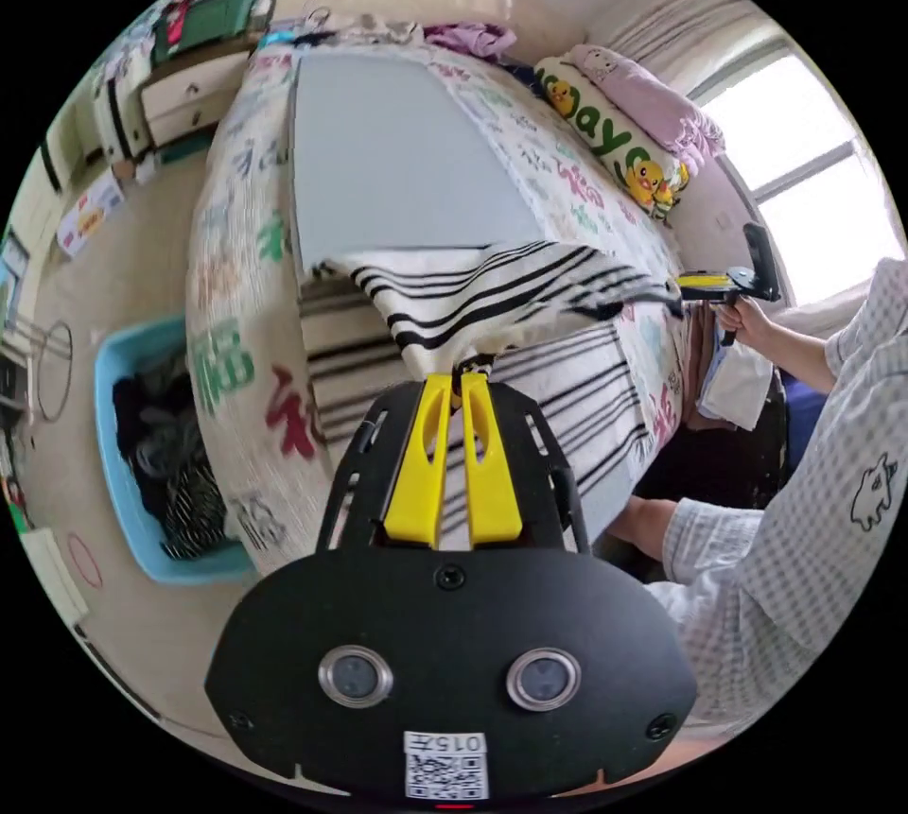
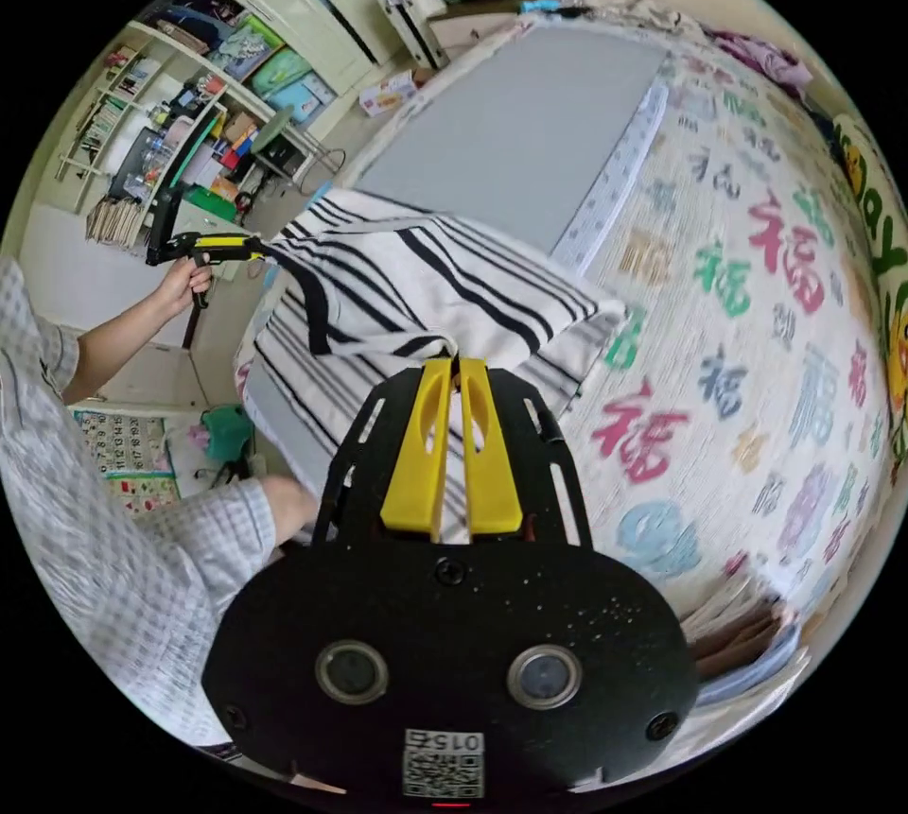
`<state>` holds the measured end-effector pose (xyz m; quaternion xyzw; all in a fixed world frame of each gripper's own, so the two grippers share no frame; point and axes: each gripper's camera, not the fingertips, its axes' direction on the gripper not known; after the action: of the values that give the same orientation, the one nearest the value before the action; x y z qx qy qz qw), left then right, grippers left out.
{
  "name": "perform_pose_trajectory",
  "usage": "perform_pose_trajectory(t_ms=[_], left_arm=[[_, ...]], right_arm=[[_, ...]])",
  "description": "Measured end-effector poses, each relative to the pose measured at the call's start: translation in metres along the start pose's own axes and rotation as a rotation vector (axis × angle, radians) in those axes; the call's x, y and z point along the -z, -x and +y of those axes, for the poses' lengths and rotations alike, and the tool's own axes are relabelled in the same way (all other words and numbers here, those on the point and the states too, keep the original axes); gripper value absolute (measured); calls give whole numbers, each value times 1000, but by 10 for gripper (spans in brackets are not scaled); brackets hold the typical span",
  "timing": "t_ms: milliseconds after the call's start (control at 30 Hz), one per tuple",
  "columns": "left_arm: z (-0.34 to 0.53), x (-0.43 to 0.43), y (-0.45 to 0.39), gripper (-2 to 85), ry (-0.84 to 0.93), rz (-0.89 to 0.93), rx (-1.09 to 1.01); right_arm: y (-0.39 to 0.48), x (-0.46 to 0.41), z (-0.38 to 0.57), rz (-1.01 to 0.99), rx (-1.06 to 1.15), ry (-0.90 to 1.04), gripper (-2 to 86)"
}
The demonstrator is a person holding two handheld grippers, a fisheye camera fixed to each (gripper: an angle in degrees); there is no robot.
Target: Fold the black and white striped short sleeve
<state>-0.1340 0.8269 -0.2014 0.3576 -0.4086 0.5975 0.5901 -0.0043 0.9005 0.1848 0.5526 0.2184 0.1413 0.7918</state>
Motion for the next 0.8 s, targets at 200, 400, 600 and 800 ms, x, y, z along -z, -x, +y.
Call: perform_pose_trajectory(t_ms=[200, 400, 600, 800], left_arm=[[72, -70, 6, 6, 96, 14, 196], [82, -85, 1, 29, 100, -55, 259], [66, -92, -31, 37, 81, -98, 181], [24, -159, -75, 65, 245, 8, -8]], right_arm=[[19, -105, 76, 45, 23, 234, 26], [-10, -111, 94, -47, -134, 281, 29], [-6, -93, 82, -123, -142, 158, 34], [52, -135, 58, -79, 44, 224, 78]])
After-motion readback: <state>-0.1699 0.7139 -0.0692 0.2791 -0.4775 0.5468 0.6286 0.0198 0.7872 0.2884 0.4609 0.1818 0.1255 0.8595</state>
